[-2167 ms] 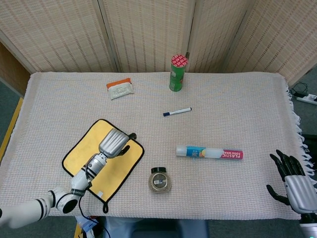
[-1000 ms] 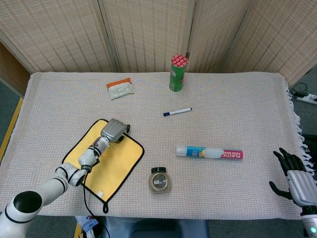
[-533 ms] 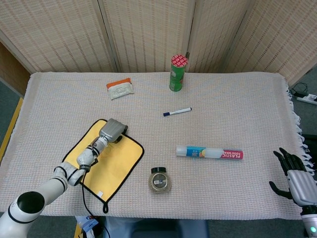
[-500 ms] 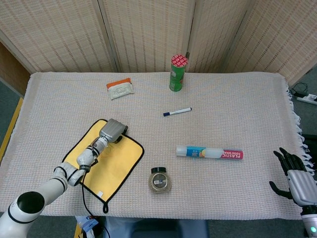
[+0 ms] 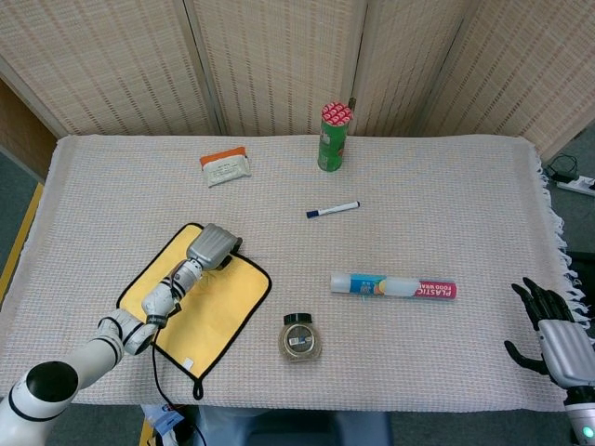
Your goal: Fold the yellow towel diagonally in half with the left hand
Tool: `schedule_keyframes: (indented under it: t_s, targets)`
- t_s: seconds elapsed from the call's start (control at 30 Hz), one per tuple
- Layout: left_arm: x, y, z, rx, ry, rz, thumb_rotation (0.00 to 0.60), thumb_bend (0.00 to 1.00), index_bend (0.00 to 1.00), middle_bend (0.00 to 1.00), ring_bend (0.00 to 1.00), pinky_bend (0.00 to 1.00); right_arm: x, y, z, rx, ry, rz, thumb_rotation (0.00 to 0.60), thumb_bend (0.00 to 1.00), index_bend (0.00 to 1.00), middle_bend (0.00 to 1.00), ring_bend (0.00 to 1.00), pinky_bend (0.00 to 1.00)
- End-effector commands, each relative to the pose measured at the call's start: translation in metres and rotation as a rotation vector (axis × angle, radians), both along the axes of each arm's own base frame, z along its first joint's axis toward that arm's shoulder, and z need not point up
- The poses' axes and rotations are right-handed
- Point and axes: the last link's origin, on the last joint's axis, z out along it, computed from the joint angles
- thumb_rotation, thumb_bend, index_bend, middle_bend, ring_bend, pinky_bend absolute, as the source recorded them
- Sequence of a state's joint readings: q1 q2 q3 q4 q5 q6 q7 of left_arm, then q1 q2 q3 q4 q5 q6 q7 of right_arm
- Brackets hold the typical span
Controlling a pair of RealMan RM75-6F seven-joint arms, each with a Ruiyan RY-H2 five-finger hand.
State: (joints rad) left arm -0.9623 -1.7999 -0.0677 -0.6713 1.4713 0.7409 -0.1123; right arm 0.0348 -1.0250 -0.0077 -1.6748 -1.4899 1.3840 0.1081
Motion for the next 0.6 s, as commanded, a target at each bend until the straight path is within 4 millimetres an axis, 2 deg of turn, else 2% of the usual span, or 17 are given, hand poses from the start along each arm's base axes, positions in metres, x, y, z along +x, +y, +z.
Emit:
schedule_keyframes:
  t_s: [0.03,0.13,0.3,0.6]
  targets:
    - [-0.0015,-0.0015,0.0023,0.004,-0.004,-0.005,0.600,0.48,0.64,1.00,1.00,1.00,0.0004,0.0004,0.0000,0.001,0.000,0.002,0.600,0.37,0.00,0.00,0.00,0.00]
    - [-0.0036,-0.0035,0.0023,-0.001,0.000,0.000,0.600,0.48,0.63,1.00,1.00,1.00,0.0008,0.0006,-0.0002,0.002,0.000,0.003,0.600,0.37,0.00,0.00,0.00,0.00]
    - [-0.0046,-0.0046,0.0011,-0.004,0.003,0.007,0.600,0.48,0.54,1.00,1.00,1.00,0.0014,0.0011,0.0002,0.001,0.000,0.005,0.600,0.37,0.00,0.00,0.00,0.00]
    - [-0.0043,-0.0067,0.0032,0.008,-0.013,-0.010,0.600,0.48,0.61,1.00,1.00,1.00,0.0001,-0.0004,-0.0004,0.007,-0.002,0.000,0.600,0.37,0.00,0.00,0.00,0.00]
